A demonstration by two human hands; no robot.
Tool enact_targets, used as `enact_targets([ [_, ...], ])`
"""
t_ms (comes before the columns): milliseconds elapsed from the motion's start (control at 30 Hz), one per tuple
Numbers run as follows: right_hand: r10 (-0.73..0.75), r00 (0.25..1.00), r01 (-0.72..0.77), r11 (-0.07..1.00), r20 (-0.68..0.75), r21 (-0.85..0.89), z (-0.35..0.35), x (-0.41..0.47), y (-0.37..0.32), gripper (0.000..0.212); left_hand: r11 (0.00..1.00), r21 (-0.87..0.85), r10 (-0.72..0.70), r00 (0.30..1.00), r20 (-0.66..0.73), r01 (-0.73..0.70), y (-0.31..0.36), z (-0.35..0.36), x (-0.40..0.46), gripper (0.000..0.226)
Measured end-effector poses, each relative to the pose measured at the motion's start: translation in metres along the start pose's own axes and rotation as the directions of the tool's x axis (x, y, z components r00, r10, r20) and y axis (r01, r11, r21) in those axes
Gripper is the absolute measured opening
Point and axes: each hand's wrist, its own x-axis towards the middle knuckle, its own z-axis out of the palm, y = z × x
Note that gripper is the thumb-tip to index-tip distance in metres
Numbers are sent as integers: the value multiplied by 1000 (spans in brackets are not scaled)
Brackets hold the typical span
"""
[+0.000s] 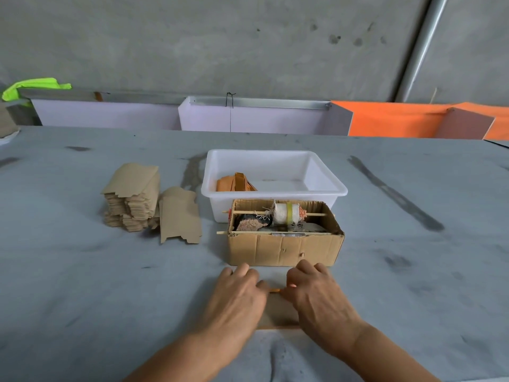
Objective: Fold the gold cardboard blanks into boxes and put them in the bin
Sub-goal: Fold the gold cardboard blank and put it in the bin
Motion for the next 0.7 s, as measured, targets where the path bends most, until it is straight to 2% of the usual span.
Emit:
enact_targets([
  [133,57,998,-57,998,6,16,-6,0,-7,17,998,-38,-54,998,-23,53,6,11,-3,33],
  [300,52,996,-49,998,-66,45,-1,-4,-10,23,998,43,-37,999,-32,39,2,9,-2,35],
  [367,51,994,-46,997,-99,58,2,-5,-9,23,999,40,2,994,-111,3,1,3,-2,26],
  [433,67,992,-58,995,-109,83,5,-5,-7,29,996,49,78,988,-130,-72,1,3,-2,10],
  [500,88,988,-74,991,-125,113,8,-7,-4,29,996,76,58,987,-152,-47,-3,8,-6,6],
  [633,172,972,-141,973,-162,185,14,-11,6,32,999,27,-18,983,-185,24,-15,10,-17,24],
  [700,237,955,-191,951,-177,241,17,-12,8,31,998,-8,-57,982,-182,56,-21,9,-23,43],
])
